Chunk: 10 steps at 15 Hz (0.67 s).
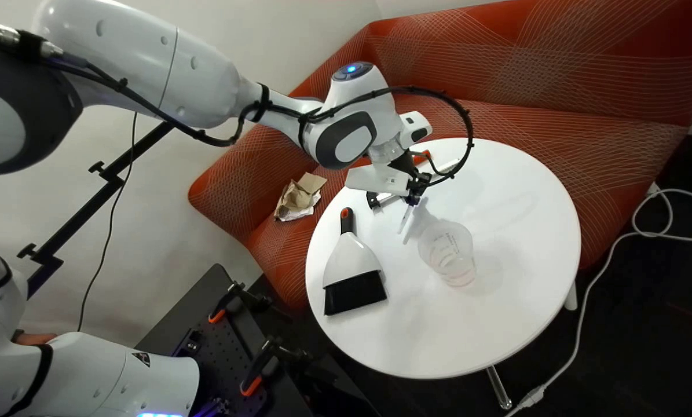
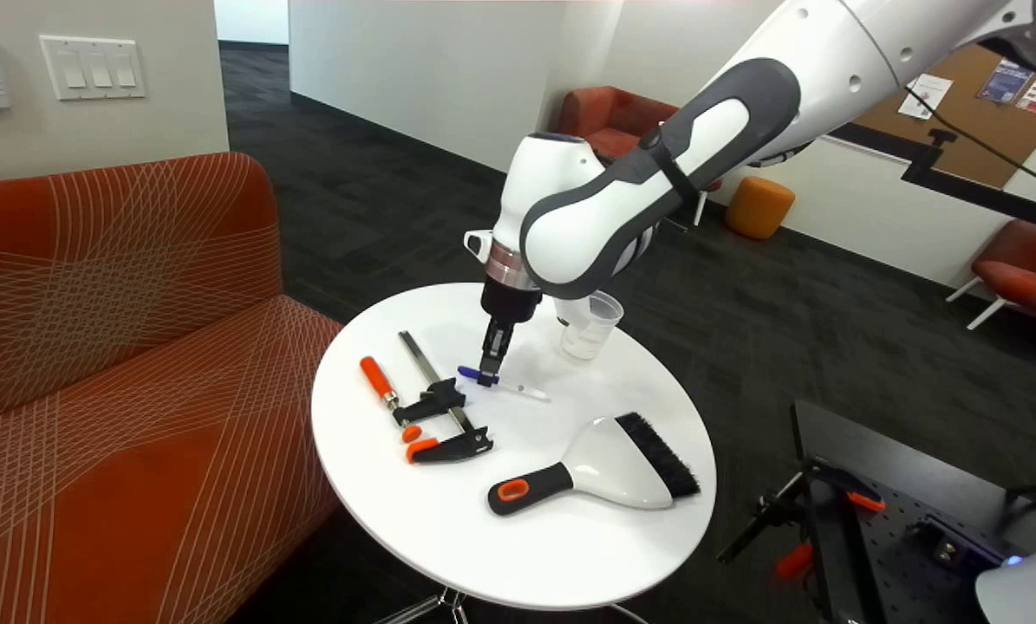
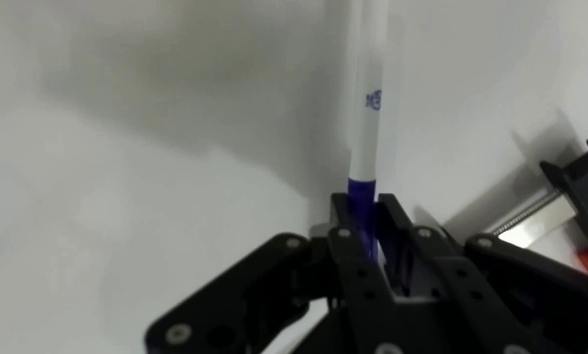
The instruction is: Put the marker in the cup
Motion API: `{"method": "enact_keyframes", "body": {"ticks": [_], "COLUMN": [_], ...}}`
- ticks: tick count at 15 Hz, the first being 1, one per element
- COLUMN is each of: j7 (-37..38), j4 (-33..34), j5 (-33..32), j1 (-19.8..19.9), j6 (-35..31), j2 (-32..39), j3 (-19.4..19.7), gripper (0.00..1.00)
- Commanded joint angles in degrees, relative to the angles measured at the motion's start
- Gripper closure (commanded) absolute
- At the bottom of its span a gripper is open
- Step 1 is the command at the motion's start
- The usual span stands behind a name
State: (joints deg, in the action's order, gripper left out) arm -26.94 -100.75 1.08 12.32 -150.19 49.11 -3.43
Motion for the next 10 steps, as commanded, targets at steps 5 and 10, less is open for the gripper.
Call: {"method": "enact_keyframes", "body": {"ticks": [5,10], "j7": [8.8,10.6], "j4": [-8.7,-13.2], "j5": [2.2,3.9], "j1": [0.1,-0.8], "j6": [2.4,4.6], "j2": [-16.9,-26.5], "j3": [-0.3,0.1], "gripper": [0.96,0.96]}}
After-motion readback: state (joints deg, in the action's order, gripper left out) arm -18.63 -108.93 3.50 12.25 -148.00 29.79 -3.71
